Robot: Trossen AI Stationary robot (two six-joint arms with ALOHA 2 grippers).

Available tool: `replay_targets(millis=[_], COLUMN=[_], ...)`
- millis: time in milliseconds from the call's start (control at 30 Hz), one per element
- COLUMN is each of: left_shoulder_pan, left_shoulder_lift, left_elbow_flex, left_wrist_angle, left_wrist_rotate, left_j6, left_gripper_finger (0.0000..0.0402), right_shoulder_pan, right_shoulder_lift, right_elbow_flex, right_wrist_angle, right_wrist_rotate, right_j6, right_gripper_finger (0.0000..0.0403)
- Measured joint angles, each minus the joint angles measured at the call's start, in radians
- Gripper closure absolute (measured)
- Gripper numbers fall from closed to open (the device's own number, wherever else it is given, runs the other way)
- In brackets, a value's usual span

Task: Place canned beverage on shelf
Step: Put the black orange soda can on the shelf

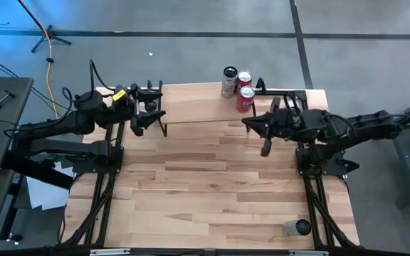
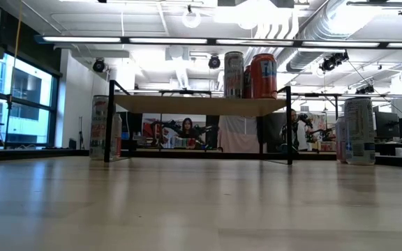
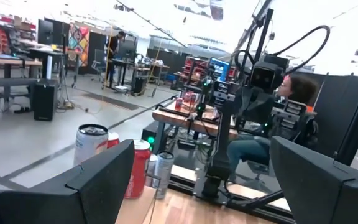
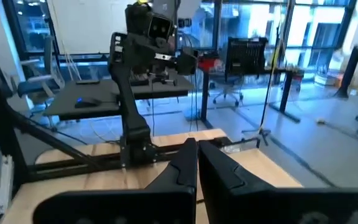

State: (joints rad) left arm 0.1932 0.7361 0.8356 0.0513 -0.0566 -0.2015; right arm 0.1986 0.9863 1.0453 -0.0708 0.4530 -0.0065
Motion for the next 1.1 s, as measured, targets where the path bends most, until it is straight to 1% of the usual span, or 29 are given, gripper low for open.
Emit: replay_targets(millis=[100,533,667,733,767,833,900,967,1033,1100], left_shoulder_pan=[0.0,0.002,0.002,0.002,0.002,0.014,0.04,0.082,0.14,0.214], left_shoulder_lift=[0.004,0.006,0.006,0.006,0.007,0.014,0.026,0.058,0.102,0.154], left_elbow_flex=[0.0,0.0,0.0,0.004,0.018,0.076,0.161,0.255,0.336,0.388], left_wrist_angle=[-0.001,-0.001,-0.002,-0.009,-0.038,-0.145,-0.313,-0.503,-0.689,-0.859], left_wrist_rotate=[0.0,-0.005,-0.035,-0.07,-0.101,-0.176,-0.263,-0.324,-0.315,-0.259], left_j6=[0.002,-0.005,-0.008,-0.031,-0.045,-0.057,-0.057,-0.063,-0.096,-0.117], left_gripper_finger=[0.0064,0.0064,0.0064,0.0064,0.0064,0.0064,0.0064,0.0064,0.0064,0.0064], right_shoulder_pan=[0.0,-0.002,-0.002,-0.002,-0.002,-0.002,-0.002,-0.002,-0.002,-0.002], right_shoulder_lift=[0.005,0.008,0.008,0.008,0.008,0.008,0.008,0.008,0.008,0.008], right_elbow_flex=[-0.015,-0.013,-0.013,-0.012,-0.012,-0.012,-0.012,-0.012,-0.012,-0.012], right_wrist_angle=[0.01,0.009,0.009,0.008,0.008,0.009,0.008,0.008,0.007,0.007], right_wrist_rotate=[0.0,0.0,0.0,0.0,0.0,0.0,0.0,0.001,0.001,0.013], right_j6=[-0.024,-0.02,-0.02,-0.02,-0.02,-0.02,-0.02,-0.019,-0.02,-0.02], right_gripper_finger=[0.0403,0.0403,0.0403,0.0403,0.0403,0.0403,0.0403,0.0403,0.0403,0.0403])
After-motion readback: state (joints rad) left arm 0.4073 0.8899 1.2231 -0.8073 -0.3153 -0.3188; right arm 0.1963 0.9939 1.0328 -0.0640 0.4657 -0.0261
